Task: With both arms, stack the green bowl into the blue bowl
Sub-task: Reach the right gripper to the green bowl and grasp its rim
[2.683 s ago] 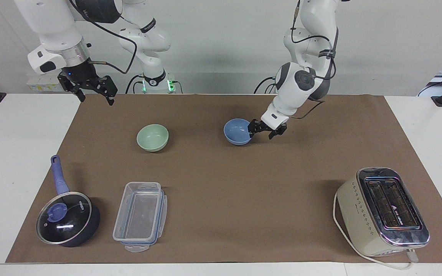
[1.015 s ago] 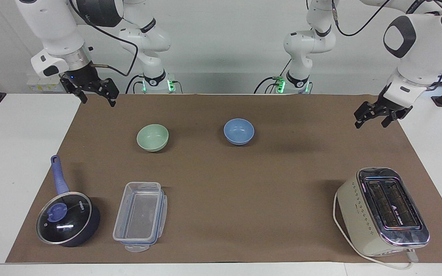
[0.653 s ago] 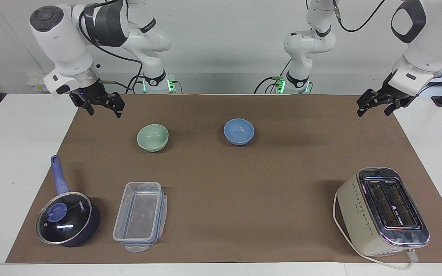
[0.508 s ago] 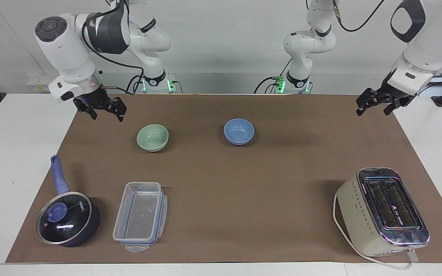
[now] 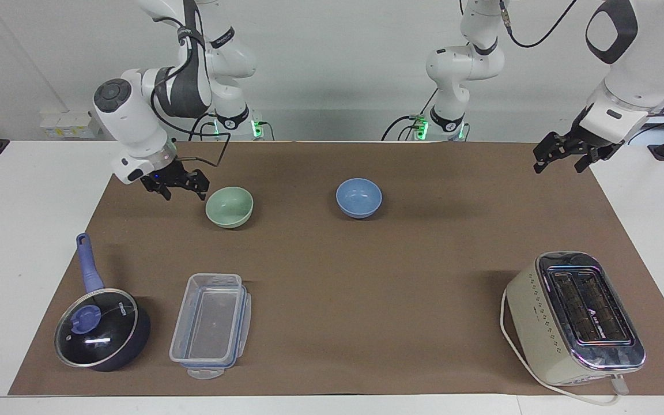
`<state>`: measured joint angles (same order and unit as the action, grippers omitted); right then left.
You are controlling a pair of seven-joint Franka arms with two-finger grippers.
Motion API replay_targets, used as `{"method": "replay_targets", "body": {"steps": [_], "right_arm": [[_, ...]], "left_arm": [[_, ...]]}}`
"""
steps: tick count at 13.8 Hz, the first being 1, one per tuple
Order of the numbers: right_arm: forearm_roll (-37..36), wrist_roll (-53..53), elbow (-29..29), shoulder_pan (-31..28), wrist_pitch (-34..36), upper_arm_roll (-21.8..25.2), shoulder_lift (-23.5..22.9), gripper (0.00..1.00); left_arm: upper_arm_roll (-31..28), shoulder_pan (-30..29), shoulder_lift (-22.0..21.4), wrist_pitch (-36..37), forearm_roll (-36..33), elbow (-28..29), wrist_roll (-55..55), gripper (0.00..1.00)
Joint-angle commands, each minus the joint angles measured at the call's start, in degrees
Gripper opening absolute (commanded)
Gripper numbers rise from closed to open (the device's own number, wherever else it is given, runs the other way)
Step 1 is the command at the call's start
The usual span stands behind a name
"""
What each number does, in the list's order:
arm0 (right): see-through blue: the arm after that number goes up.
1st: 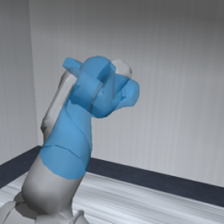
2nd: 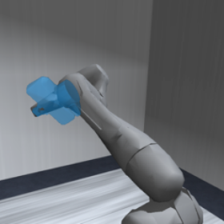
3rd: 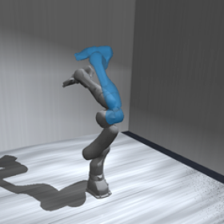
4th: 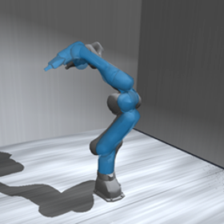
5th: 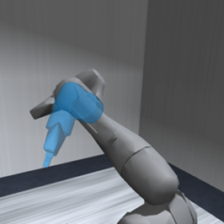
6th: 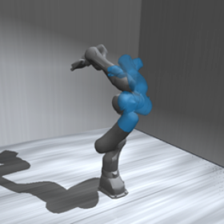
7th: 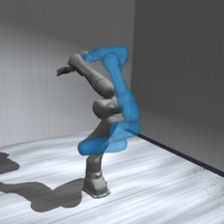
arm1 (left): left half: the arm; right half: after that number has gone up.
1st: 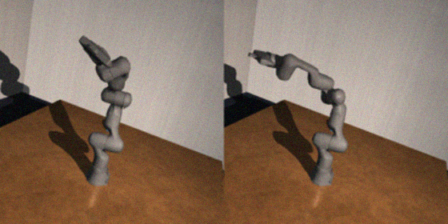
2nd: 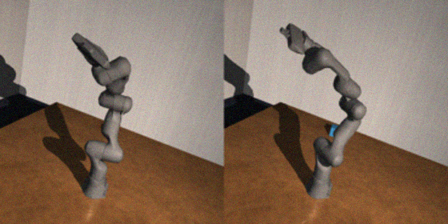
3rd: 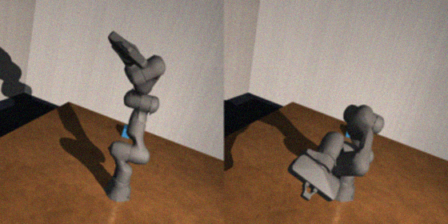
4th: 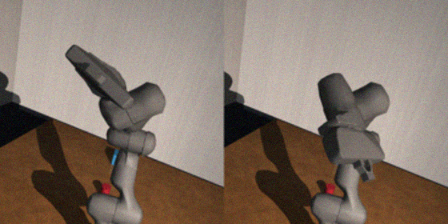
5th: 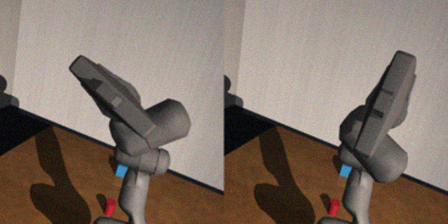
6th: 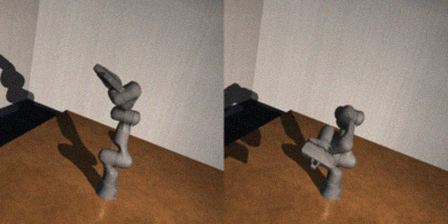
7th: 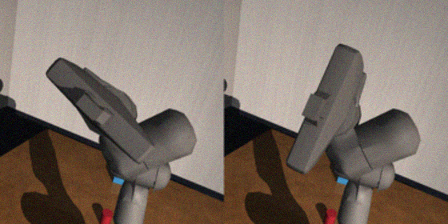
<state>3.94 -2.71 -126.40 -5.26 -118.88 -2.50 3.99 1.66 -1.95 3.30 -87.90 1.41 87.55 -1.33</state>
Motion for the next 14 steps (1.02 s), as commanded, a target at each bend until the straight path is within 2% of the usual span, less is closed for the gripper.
{"method": "replay_targets", "body": {"steps": [1,3,7,11,14], "right_arm": [[1.5,-2.3,-3.0,0.8,-3.5,-0.1,0.9,1.00],[2.0,-2.8,-4.8,1.1,-6.3,-0.1,-1.0,1.00],[2.7,-5.3,-10.0,1.9,-12.8,-0.1,-1.8,1.00],[2.8,-7.4,-10.9,1.9,-13.8,-0.1,-2.3,1.00],[2.8,-7.6,-11.0,1.9,-13.2,-0.1,-2.1,0.81]], "left_arm": [[0.2,-0.6,-0.2,1.0,-0.6,-0.1,0.2,1.00],[0.2,-0.5,-0.2,0.9,-0.6,-0.2,0.2,1.00],[0.2,-0.6,-0.2,1.0,-0.5,-0.2,0.2,1.00],[0.2,-0.5,-0.2,1.0,-0.6,-0.2,0.2,1.00],[0.2,-0.6,-0.2,1.0,-0.6,-0.1,0.2,1.00]]}}
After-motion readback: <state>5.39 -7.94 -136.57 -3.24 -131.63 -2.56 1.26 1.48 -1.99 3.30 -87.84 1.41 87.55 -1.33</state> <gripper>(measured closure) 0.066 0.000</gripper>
